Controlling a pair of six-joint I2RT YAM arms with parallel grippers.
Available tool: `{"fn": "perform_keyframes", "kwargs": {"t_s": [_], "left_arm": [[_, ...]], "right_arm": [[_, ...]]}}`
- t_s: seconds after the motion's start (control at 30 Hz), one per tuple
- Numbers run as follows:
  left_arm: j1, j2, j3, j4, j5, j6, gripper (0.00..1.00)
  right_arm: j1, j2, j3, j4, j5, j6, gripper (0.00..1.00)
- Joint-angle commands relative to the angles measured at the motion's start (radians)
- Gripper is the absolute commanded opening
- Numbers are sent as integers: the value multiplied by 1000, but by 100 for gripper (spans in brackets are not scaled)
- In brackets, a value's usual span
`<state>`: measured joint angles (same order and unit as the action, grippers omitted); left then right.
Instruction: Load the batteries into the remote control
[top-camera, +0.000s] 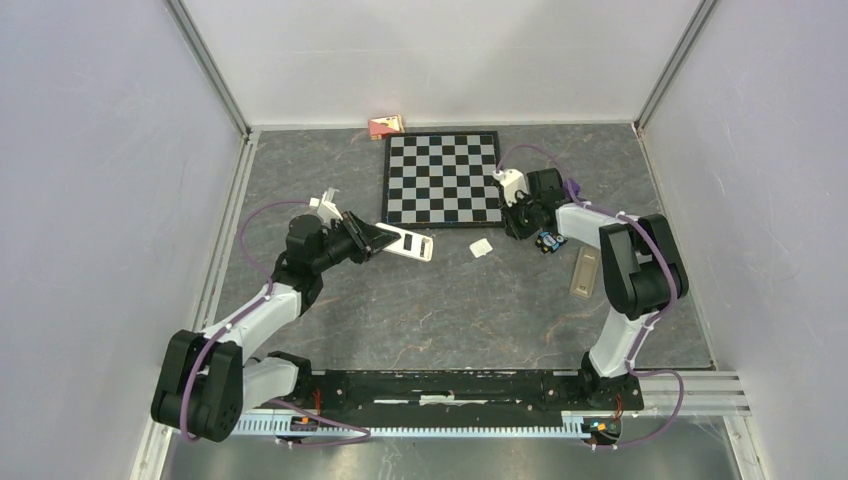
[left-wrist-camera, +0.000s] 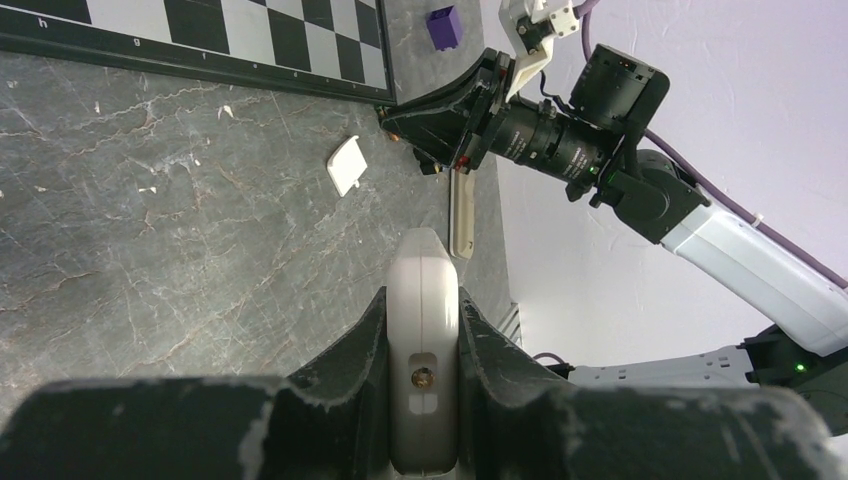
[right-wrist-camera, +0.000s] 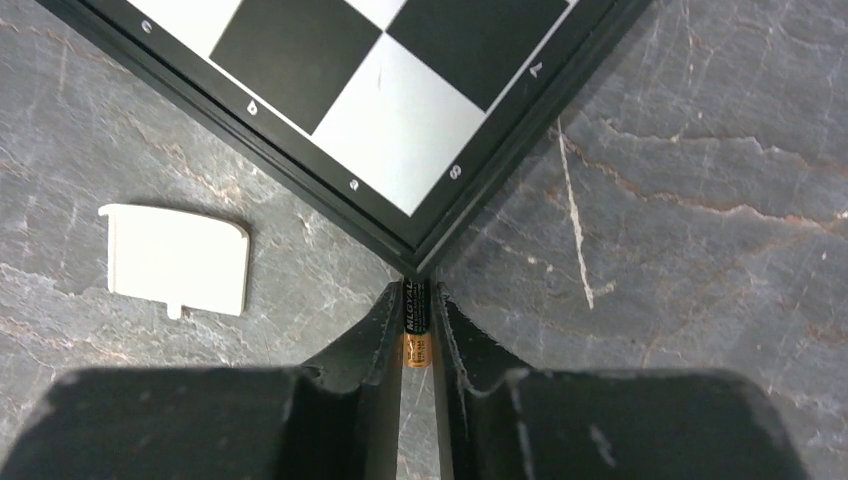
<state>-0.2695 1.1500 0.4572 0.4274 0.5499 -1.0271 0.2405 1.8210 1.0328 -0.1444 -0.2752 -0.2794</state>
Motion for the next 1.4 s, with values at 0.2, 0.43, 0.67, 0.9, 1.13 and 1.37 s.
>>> {"fn": "perform_keyframes", "kwargs": {"t_s": [0.2,0.43,0.67,0.9,1.13,1.37], "left_arm": [[6,-28,8,48,17,44,2],[6,-31,2,48,20,44,2],[6,-23,-8,51,16,55,2],[6,-7,-20,71,7,55,2],[6,23,-7,86,15,53,2],[6,39,-8,94,12,55,2]], "right_arm": [[43,-26,-41,-193,133,55,9],[78,-62,-37,-258,234,236,7],[154,-123,-94,-394,303,372,9],[182,-174,-181,-416,305,398,31],[183,-109,-136,-431,298,367,36],[182,-119,-136,-491,296,350,38]]}}
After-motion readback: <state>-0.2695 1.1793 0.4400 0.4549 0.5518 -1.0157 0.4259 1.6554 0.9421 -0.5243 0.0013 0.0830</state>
